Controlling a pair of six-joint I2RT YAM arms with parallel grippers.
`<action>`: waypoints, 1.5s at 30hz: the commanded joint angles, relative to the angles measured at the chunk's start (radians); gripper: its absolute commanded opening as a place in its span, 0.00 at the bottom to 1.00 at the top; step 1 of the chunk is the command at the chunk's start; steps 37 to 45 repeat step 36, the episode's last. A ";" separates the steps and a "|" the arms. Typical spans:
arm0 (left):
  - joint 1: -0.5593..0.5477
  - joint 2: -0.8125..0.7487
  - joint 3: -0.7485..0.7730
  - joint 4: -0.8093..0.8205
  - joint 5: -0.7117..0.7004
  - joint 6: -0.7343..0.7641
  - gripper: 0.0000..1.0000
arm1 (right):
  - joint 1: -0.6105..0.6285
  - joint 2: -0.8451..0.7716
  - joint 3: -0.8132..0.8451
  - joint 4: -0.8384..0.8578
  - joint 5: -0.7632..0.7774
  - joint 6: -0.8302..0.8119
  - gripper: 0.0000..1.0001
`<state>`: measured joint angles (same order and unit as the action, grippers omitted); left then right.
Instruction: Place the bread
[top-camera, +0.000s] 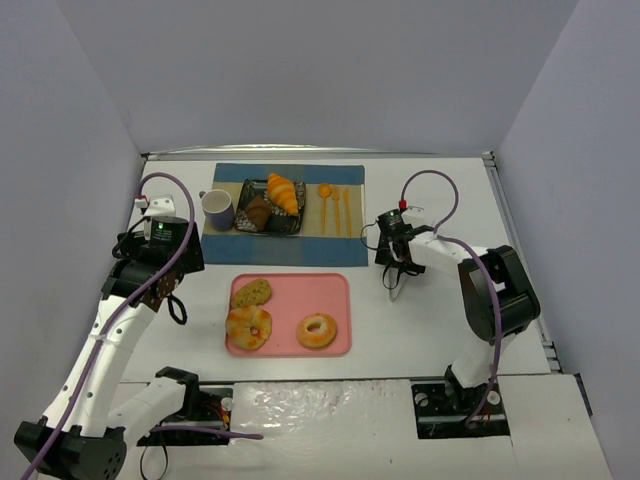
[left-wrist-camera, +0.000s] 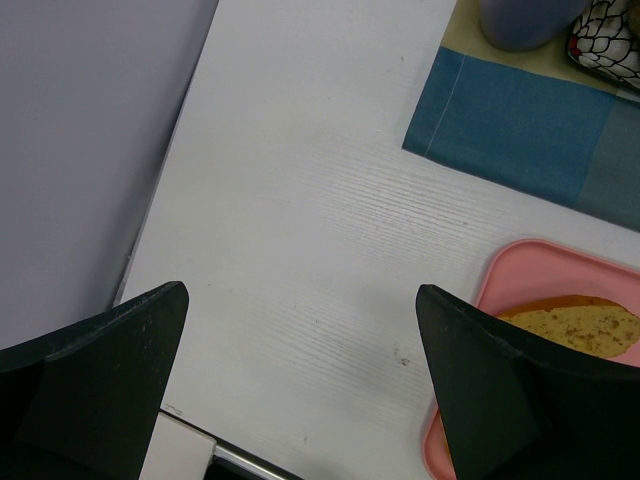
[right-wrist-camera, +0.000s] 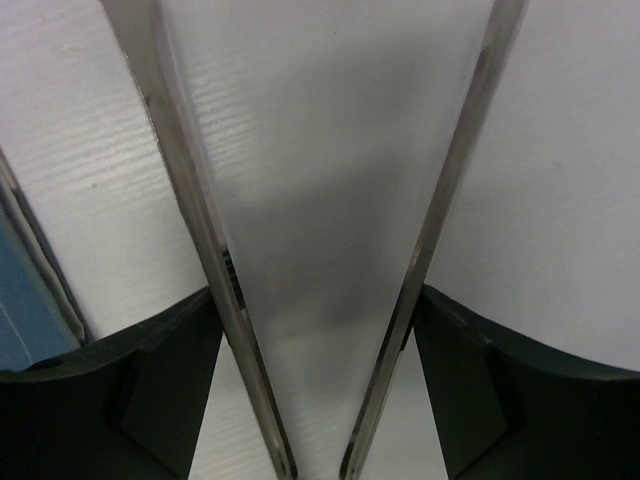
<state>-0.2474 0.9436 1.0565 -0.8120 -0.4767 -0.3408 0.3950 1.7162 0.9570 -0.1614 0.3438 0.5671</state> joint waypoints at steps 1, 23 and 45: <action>-0.004 -0.005 0.066 0.009 -0.030 0.015 0.97 | -0.015 0.023 0.053 0.031 -0.059 -0.013 0.75; -0.006 0.011 0.063 0.028 -0.023 0.019 0.97 | 0.012 -0.348 0.194 -0.250 0.035 -0.006 1.00; -0.007 0.024 0.073 0.024 -0.018 0.016 0.97 | 0.039 -0.428 0.233 -0.271 0.008 -0.023 1.00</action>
